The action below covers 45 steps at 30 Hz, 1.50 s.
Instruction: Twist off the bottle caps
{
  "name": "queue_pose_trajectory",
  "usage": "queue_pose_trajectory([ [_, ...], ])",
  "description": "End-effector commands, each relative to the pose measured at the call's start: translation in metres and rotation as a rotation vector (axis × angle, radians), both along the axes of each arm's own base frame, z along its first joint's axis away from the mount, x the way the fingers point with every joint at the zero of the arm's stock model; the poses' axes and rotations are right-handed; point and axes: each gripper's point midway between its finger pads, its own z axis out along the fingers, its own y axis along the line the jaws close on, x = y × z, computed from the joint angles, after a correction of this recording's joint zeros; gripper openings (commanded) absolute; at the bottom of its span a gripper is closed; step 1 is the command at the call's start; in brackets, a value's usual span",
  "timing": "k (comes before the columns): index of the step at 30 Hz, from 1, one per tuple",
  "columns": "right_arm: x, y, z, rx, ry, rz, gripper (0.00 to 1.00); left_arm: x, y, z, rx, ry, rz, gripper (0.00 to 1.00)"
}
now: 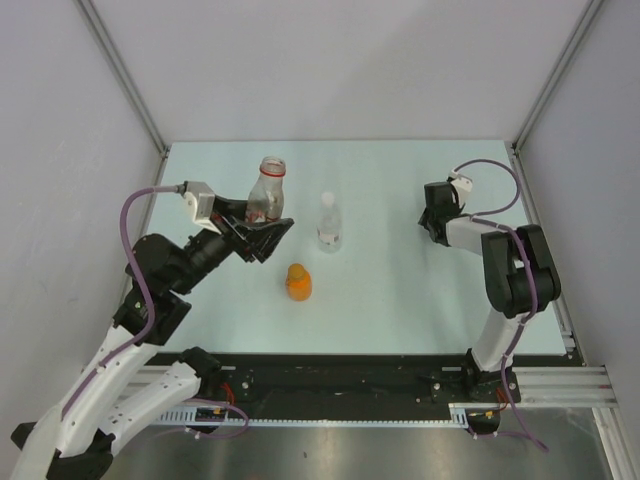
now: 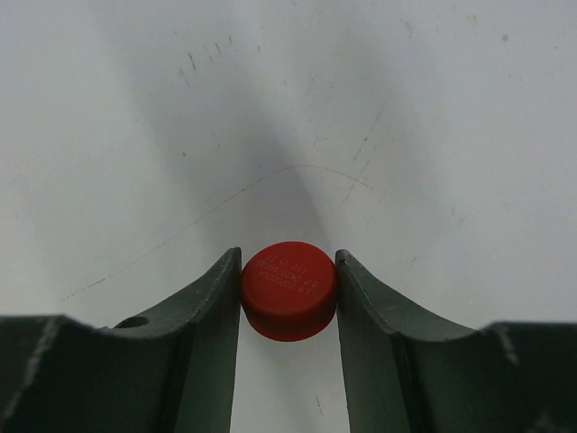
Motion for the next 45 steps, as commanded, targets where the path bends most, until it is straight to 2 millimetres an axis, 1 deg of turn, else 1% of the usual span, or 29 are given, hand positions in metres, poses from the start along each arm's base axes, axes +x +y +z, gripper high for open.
queue_pose_trajectory([
  [1,0.019,0.002,0.012,0.035,-0.056,-0.021,0.00,0.000,-0.001,0.004,0.002,-0.025,0.000,0.01],
  [3,0.021,0.003,0.009,0.032,-0.051,-0.019,0.00,0.000,-0.001,0.003,0.003,-0.024,0.002,0.01],
  [6,0.027,0.004,0.011,0.031,-0.051,-0.018,0.00,0.000,-0.001,0.003,0.003,-0.024,0.000,0.01],
  [7,0.027,0.004,0.006,0.026,-0.035,-0.017,0.00,0.000,-0.002,0.002,0.003,-0.024,0.000,0.01],
  [9,0.034,0.005,0.009,0.025,-0.040,-0.011,0.00,-0.001,-0.002,0.002,0.003,-0.024,-0.003,0.01],
  [10,0.033,0.005,0.004,0.021,-0.021,-0.011,0.00,0.000,-0.002,0.001,0.005,-0.022,-0.001,0.01],
  [11,0.037,0.006,0.008,0.022,-0.029,-0.008,0.00,-0.001,-0.002,0.001,0.005,-0.022,-0.003,0.01],
  [13,0.038,0.006,0.003,0.017,-0.010,-0.005,0.00,-0.001,-0.002,0.001,0.005,-0.023,-0.003,0.01],
  [15,0.044,0.009,0.004,0.018,-0.009,0.002,0.00,-0.001,-0.003,-0.002,0.007,-0.021,-0.006,0.01],
  [16,0.040,0.008,-0.004,0.012,0.029,0.005,0.00,-0.001,-0.002,-0.002,0.007,-0.020,-0.004,0.01],
  [17,0.043,0.009,-0.001,0.013,0.025,0.005,0.00,-0.001,-0.003,-0.003,0.006,-0.021,-0.006,0.01],
  [20,0.044,0.010,-0.006,0.010,0.048,0.013,0.00,-0.001,-0.004,-0.004,0.005,-0.020,-0.009,0.01],
  [30,0.041,0.010,-0.009,0.009,0.072,0.019,0.00,-0.004,-0.004,-0.005,0.008,-0.023,-0.013,0.02],
  [34,0.040,0.011,-0.009,0.012,0.077,0.022,0.06,-0.004,-0.004,-0.006,0.006,-0.023,-0.011,0.02],
  [35,0.040,0.012,-0.009,0.012,0.078,0.023,0.10,-0.004,-0.004,-0.006,0.006,-0.022,-0.010,0.02],
  [40,0.038,0.011,-0.010,0.008,0.089,0.021,0.16,-0.005,-0.005,-0.006,0.003,-0.023,-0.015,0.02],
  [45,0.035,0.011,-0.010,0.004,0.098,0.023,0.26,-0.006,-0.006,-0.008,0.006,-0.022,-0.017,0.02],
])
